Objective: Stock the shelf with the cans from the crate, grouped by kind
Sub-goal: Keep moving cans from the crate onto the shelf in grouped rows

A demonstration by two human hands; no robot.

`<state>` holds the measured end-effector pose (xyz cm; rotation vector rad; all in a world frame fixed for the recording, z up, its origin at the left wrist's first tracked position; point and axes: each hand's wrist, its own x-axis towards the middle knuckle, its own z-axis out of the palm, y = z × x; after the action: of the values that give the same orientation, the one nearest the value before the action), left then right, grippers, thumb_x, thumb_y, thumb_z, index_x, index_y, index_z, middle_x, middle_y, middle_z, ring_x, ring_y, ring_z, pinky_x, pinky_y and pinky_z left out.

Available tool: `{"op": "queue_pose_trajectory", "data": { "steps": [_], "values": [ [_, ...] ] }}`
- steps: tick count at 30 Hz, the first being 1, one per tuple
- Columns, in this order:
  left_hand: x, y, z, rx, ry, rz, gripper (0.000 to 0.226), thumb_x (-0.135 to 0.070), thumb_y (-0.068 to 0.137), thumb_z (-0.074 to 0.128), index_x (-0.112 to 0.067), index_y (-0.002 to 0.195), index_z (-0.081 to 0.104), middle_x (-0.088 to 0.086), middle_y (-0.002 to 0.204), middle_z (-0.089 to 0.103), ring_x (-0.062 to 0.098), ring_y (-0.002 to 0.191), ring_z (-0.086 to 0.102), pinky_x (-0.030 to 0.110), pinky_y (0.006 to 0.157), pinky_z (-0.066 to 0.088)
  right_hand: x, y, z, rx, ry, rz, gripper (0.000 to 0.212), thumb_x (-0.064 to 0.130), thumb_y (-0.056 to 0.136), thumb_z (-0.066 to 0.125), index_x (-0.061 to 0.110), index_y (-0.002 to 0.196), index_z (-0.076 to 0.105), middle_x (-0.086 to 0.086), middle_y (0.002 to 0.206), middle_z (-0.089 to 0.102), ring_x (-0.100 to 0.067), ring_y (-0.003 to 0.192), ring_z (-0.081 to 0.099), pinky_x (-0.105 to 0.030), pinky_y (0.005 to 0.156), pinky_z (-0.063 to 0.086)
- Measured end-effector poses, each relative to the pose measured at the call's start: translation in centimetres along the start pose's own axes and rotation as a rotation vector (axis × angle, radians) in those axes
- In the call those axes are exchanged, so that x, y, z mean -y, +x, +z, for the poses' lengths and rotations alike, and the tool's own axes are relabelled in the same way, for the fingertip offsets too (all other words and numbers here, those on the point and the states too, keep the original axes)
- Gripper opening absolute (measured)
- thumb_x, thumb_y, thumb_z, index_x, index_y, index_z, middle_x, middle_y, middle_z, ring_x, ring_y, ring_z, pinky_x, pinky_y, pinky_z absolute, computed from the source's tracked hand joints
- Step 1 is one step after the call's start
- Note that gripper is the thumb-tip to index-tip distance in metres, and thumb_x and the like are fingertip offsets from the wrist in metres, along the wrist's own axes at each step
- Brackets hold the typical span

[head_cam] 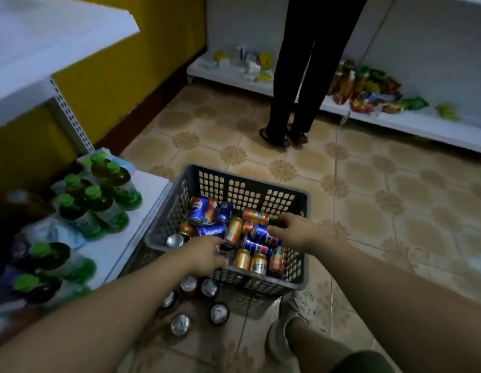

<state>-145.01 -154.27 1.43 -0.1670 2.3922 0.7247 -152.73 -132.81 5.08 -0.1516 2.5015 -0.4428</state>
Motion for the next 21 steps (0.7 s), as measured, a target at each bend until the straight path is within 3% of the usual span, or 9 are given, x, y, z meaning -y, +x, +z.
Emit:
{"op": "queue_pose_trajectory", "data": {
  "steps": [4,6,9,11,13,16,18,21],
  "values": [
    [1.5,8.1,2.3,0.062,-0.081,-0.038,0.062,-0.037,0.087,0.063,-0.016,0.141,0.041,0.004,0.135,0.053,0.022,0.116,0.054,0.030,0.094,0.044,-3.3,7.0,3.5,0.075,0.013,0.067,0.071,0.052,0.094,0.051,0.016,0.150,0.028,-0.010,0.147,0.044,-0.027,0.126,0.049,-0.034,0.101,0.042],
    [1.9,12.5,3.4,0.078,-0.118,-0.053,0.061,-0.036,0.087,0.062,-0.017,0.141,0.041,0.005,0.132,0.055,0.022,0.114,0.055,0.029,0.091,0.044,-4.8,11.1,5.1,0.109,0.028,0.092,0.063,0.046,0.094,0.054,0.016,0.146,0.035,-0.010,0.132,0.054,-0.023,0.109,0.057,-0.035,0.093,0.047],
    [2.2,18.0,4.9,0.119,-0.147,-0.076,0.066,-0.039,0.089,0.060,-0.021,0.147,0.031,0.006,0.143,0.043,0.025,0.121,0.049,0.034,0.098,0.044,-6.4,16.2,7.2,0.149,0.039,0.116,0.050,0.038,0.093,0.059,0.017,0.136,0.044,-0.005,0.110,0.057,-0.019,0.091,0.058,-0.031,0.079,0.046],
    [2.6,21.7,6.3,0.159,-0.160,-0.096,0.069,-0.041,0.089,0.060,-0.023,0.148,0.027,0.007,0.148,0.038,0.027,0.123,0.048,0.035,0.098,0.044,-7.6,19.9,9.0,0.181,0.036,0.133,0.047,0.033,0.090,0.064,0.019,0.132,0.048,-0.004,0.112,0.059,-0.019,0.095,0.059,-0.034,0.084,0.048],
    [3.0,24.7,7.7,0.179,-0.167,-0.105,0.069,-0.040,0.090,0.060,-0.023,0.148,0.027,0.007,0.148,0.038,0.027,0.125,0.047,0.030,0.095,0.042,-9.0,23.3,11.0,0.162,0.000,0.126,0.057,0.027,0.085,0.069,0.020,0.136,0.045,-0.009,0.126,0.056,-0.024,0.111,0.057,-0.041,0.097,0.047],
    [3.6,28.0,9.6,0.183,-0.217,-0.110,0.065,-0.034,0.091,0.061,-0.023,0.147,0.030,0.007,0.143,0.043,0.024,0.120,0.049,0.024,0.084,0.036,-11.0,27.3,13.8,0.128,-0.138,0.110,0.085,0.021,0.086,0.067,0.021,0.154,0.016,-0.013,0.155,0.025,-0.032,0.139,0.029,-0.043,0.113,0.029],
    [4.3,29.5,10.7,0.186,-0.278,-0.108,0.064,-0.031,0.091,0.062,-0.023,0.146,0.030,0.006,0.140,0.045,0.018,0.107,0.051,0.024,0.080,0.037,-12.2,29.4,15.4,0.130,-0.194,0.121,0.095,0.022,0.084,0.069,0.025,0.155,0.006,-0.011,0.160,0.012,-0.034,0.145,0.015,-0.045,0.116,0.022],
    [5.5,30.5,12.1,0.195,-0.376,-0.123,0.066,-0.029,0.090,0.063,-0.024,0.147,0.029,0.004,0.142,0.043,0.015,0.103,0.050,0.026,0.079,0.040,-13.1,30.9,17.0,0.078,-0.181,0.101,0.092,0.028,0.077,0.076,0.022,0.150,0.021,-0.015,0.145,0.037,-0.035,0.129,0.039,-0.044,0.106,0.038]
  ]
}}
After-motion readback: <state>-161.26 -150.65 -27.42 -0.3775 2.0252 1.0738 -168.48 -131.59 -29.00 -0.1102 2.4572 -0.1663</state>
